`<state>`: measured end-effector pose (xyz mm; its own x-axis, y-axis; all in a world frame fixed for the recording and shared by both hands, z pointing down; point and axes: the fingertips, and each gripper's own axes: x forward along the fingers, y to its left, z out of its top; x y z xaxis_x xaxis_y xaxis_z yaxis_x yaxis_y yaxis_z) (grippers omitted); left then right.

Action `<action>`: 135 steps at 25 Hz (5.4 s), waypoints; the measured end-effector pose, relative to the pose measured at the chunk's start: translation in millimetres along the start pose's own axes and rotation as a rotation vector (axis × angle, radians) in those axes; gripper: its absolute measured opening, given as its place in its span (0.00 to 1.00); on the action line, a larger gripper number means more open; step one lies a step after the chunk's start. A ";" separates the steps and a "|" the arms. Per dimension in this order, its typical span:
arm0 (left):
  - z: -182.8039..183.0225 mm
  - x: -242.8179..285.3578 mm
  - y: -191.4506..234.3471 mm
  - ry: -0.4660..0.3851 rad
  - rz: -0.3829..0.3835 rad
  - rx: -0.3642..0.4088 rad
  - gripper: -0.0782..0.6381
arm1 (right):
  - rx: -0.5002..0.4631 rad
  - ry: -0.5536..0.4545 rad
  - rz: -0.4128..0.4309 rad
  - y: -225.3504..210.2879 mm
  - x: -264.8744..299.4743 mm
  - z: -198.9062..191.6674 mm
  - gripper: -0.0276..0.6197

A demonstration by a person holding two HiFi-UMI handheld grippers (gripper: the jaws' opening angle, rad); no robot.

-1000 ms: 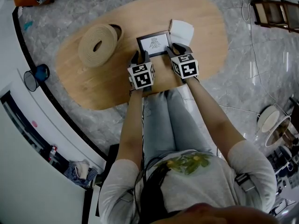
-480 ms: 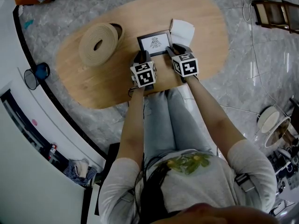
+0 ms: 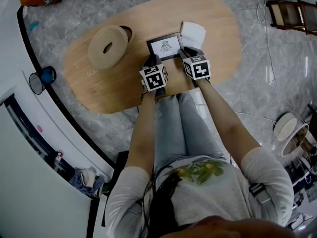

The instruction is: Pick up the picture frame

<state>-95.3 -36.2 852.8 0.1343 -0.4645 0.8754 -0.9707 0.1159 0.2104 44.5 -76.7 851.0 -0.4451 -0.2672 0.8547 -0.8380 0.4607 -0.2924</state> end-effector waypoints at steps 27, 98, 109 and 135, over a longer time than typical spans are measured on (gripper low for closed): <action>43.4 -124.6 -27.3 0.058 -0.050 -0.011 0.23 | 0.019 0.028 -0.006 46.8 -120.9 40.5 0.17; 178.0 -369.4 -78.3 -0.373 -0.246 0.080 0.24 | -0.110 -0.466 0.033 136.9 -364.3 178.6 0.17; 193.7 -388.8 -89.3 -0.412 -0.234 0.112 0.24 | -0.124 -0.510 0.036 137.2 -386.7 192.4 0.17; 200.2 -406.5 -104.7 -0.449 -0.241 0.121 0.24 | -0.133 -0.566 0.009 133.9 -410.1 194.7 0.16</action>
<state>-88.1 -35.3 387.8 0.2837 -0.7993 0.5298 -0.9424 -0.1304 0.3079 53.4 -70.2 377.8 -0.5821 -0.6569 0.4792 -0.8029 0.5575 -0.2111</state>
